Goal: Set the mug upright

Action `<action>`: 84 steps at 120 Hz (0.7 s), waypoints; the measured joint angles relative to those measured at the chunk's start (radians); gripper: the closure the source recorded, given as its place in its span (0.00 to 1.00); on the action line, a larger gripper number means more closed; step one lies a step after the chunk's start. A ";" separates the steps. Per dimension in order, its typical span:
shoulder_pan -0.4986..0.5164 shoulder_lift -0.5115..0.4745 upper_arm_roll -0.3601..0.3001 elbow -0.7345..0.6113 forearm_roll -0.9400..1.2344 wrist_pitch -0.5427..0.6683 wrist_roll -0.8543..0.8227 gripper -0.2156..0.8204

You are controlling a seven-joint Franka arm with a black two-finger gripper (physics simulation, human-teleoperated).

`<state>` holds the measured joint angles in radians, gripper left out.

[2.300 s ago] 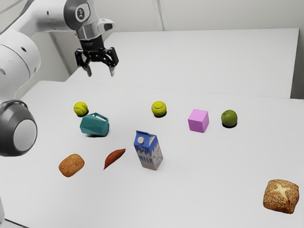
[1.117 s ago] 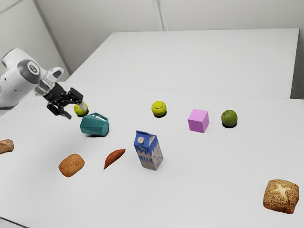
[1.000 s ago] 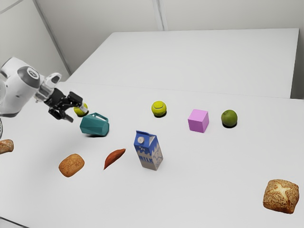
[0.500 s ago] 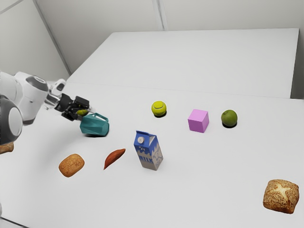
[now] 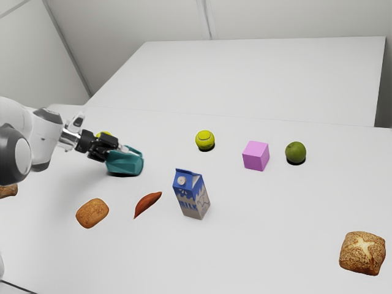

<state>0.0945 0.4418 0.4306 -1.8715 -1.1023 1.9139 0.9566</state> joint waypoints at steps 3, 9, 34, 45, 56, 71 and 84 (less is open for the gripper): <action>0.000 0.000 0.000 -0.001 -0.003 -0.002 0.005 0.40; -0.001 0.000 0.000 -0.001 -0.007 -0.006 0.014 0.46; -0.001 -0.004 -0.001 -0.002 -0.015 -0.014 0.045 0.74; -0.001 -0.006 -0.001 -0.002 -0.021 -0.014 0.054 0.80; -0.002 -0.013 -0.001 -0.001 -0.023 -0.013 0.062 0.85; -0.015 -0.038 -0.011 0.000 -0.023 -0.004 0.071 0.92; -0.027 -0.065 -0.037 0.002 -0.015 0.016 0.076 0.94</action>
<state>0.0671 0.3763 0.3940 -1.8693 -1.1171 1.9296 1.0325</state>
